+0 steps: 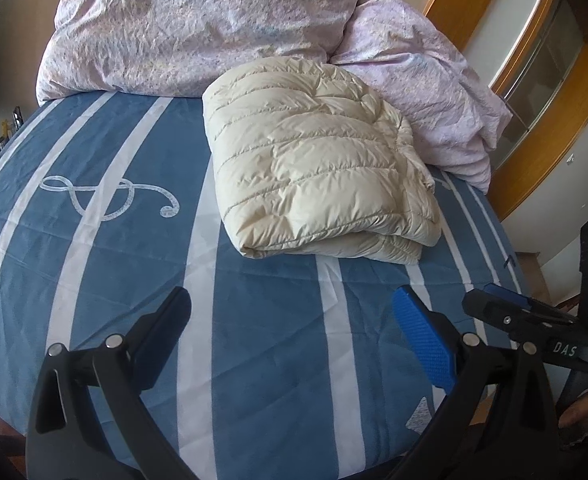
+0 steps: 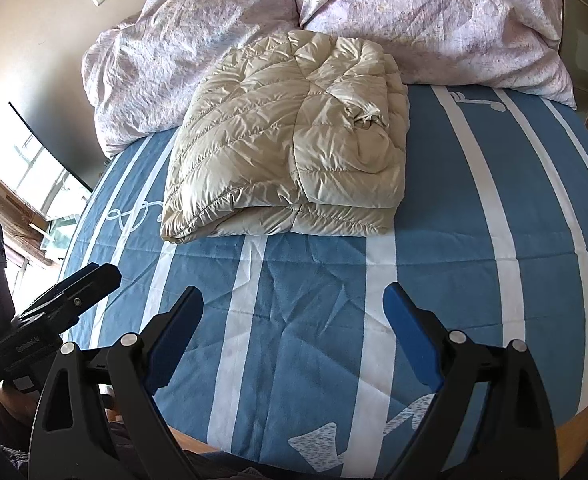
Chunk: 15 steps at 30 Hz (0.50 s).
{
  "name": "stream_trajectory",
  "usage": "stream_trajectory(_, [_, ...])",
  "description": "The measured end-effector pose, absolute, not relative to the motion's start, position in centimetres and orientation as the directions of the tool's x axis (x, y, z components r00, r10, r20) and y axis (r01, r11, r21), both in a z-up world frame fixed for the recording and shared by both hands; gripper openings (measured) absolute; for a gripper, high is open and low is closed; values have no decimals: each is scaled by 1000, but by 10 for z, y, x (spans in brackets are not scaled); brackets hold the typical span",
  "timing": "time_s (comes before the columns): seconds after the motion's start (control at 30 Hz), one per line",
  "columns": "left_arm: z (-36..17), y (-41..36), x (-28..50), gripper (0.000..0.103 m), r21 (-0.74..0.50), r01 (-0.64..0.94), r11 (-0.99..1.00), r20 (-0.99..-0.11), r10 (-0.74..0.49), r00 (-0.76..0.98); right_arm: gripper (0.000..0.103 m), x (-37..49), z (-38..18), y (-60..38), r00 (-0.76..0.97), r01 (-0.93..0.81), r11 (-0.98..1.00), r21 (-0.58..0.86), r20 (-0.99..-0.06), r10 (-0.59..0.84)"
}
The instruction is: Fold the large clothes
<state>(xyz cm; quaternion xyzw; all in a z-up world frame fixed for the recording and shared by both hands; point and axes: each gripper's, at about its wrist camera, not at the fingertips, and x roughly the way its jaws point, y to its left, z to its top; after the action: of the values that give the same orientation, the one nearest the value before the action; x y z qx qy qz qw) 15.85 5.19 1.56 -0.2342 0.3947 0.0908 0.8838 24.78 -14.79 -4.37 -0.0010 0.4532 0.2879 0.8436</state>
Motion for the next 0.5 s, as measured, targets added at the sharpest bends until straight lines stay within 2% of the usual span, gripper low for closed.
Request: stream_trajectory(0.5, [17,48,159,100,-378,-310,873,-721,-67,690,93,247,-46,-146,416,-495,831,256,-769,485])
